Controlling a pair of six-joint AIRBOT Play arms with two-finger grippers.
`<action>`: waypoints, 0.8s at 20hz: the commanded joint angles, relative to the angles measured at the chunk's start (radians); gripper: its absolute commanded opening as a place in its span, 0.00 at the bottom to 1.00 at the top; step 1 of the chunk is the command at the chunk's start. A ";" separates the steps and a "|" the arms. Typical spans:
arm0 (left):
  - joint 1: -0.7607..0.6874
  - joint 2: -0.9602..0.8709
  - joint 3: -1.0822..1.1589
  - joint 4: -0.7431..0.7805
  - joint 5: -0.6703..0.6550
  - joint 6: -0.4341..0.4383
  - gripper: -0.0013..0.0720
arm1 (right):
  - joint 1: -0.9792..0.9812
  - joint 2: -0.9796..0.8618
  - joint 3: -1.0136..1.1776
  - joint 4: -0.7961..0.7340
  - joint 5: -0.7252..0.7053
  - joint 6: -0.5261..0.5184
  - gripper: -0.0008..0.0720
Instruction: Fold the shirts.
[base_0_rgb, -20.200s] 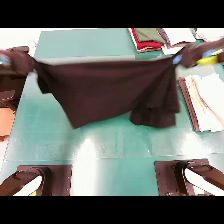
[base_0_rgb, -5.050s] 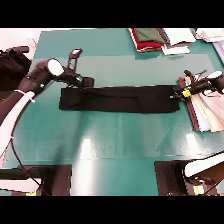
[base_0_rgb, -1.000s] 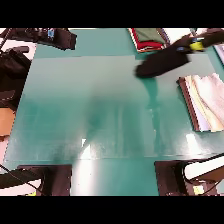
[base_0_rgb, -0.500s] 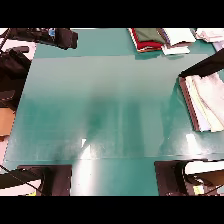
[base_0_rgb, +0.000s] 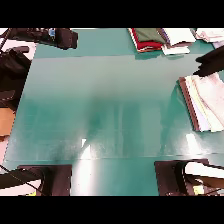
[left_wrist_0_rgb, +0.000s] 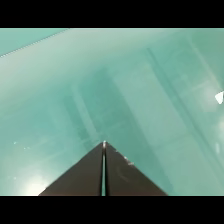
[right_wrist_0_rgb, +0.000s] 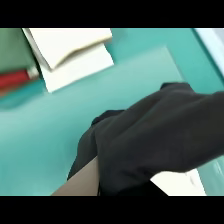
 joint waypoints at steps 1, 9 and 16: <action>-0.001 0.000 0.000 0.000 -0.022 0.000 0.05 | -0.052 0.079 -0.139 -0.025 0.095 0.014 0.04; -0.001 0.000 0.000 0.000 -0.027 0.019 0.05 | -0.262 0.373 -0.782 -0.188 0.081 0.005 0.07; -0.001 0.000 0.000 0.000 -0.036 0.026 0.05 | -0.415 0.426 -0.848 -0.315 0.080 0.000 0.88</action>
